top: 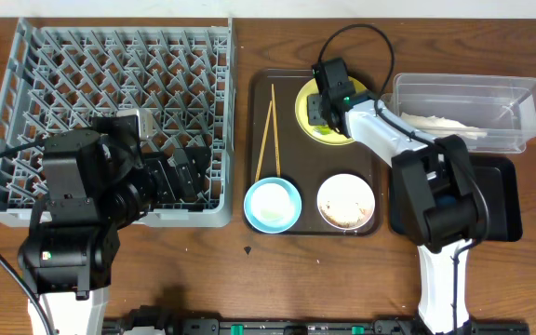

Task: Sort waste into correct bins and load items into the dishwasher
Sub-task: 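Carry the wrapper and tissue with the right gripper into the clear bin, then grasp the white cup from the blue bowl with the right gripper, then hand the white cup from the right gripper to the left gripper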

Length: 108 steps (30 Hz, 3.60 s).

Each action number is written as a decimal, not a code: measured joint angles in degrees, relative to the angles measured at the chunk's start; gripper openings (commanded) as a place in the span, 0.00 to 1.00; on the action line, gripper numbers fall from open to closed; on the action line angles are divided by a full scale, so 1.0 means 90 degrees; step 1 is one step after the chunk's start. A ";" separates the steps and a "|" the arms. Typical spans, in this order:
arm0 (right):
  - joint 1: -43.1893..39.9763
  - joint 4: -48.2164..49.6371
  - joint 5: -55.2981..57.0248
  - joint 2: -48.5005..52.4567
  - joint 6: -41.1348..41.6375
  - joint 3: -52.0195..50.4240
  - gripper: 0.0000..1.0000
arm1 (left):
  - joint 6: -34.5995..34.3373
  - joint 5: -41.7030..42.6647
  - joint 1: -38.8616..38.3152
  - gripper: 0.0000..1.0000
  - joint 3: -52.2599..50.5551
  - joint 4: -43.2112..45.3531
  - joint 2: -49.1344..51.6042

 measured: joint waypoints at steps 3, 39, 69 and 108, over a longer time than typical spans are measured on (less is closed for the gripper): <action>0.0000 -0.0056 -0.0007 -0.0041 0.0036 0.0005 0.01 | 0.0000 0.0000 0.0000 0.98 -0.0002 0.0002 0.0000; -0.2497 -0.2722 -0.1064 -0.2987 0.1753 -0.0056 0.50 | 0.0000 0.0002 0.0000 0.98 0.0000 -0.0007 0.0000; 0.2195 -0.4656 -0.1438 -0.1462 0.0204 -0.0058 0.01 | 0.0027 -0.0920 0.0000 0.98 0.0000 -0.1166 -0.0221; 0.0583 -0.1073 -0.8060 -0.4231 -0.0656 -0.0070 0.01 | -0.0721 0.5685 0.0131 0.95 0.0002 0.1715 0.0784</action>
